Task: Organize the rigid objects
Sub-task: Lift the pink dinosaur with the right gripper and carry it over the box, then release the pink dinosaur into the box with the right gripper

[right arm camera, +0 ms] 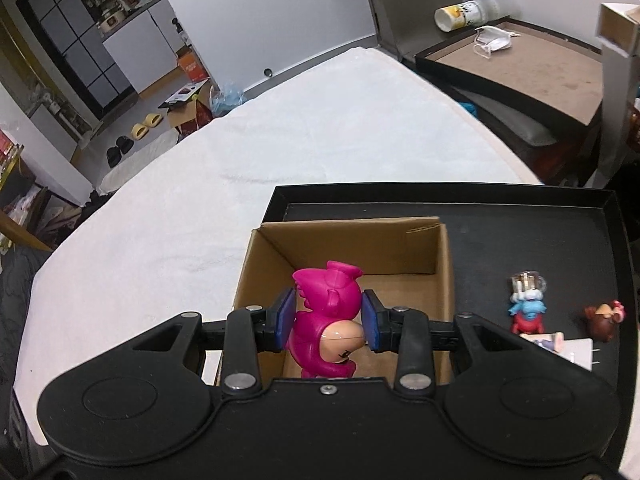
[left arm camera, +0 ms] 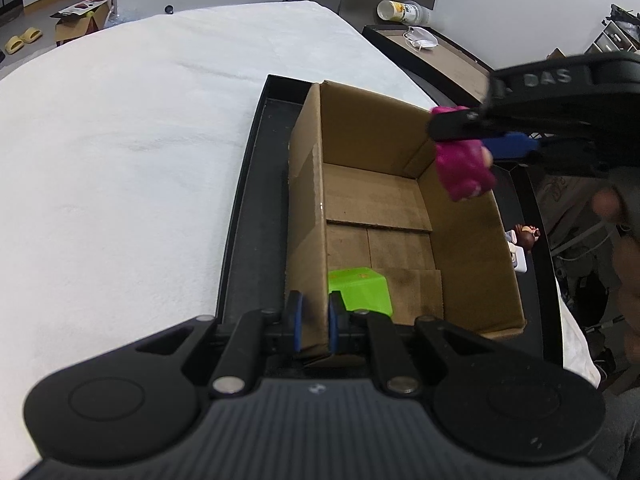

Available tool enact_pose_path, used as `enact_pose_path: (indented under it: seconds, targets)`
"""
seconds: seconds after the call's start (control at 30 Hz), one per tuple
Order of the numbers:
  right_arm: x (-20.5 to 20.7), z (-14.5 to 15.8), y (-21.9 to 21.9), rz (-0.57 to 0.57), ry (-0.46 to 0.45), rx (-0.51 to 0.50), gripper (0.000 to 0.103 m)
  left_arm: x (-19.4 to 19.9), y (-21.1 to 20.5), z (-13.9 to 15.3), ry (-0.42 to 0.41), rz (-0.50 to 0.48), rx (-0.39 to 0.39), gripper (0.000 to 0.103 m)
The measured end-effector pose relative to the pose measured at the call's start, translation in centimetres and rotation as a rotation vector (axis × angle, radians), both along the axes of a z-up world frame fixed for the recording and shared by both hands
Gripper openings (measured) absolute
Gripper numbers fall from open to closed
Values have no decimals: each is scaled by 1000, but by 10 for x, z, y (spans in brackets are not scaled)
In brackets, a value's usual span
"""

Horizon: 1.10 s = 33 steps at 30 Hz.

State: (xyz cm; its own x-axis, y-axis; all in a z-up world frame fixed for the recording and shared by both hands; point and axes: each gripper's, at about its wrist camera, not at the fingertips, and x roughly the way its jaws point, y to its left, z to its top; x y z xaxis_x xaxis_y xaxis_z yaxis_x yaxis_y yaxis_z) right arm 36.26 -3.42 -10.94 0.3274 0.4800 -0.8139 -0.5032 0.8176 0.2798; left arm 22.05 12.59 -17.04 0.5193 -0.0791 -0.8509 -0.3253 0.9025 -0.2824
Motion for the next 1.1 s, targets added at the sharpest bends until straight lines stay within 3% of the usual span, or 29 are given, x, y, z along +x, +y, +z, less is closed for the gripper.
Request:
enact_pose_path:
  seconds: [0.23,0.43,1.1]
  targets:
    - [-1,-6,16,14,1,-16,36,1,-1,0,0,-10,4,12]
    - [-7,0,18,47,-33,0,45,1,-1,0,-2,-17,3,12]
    - [-12,14,-63,-20,-29,-42,50,1,-5,1,10,3,27,12]
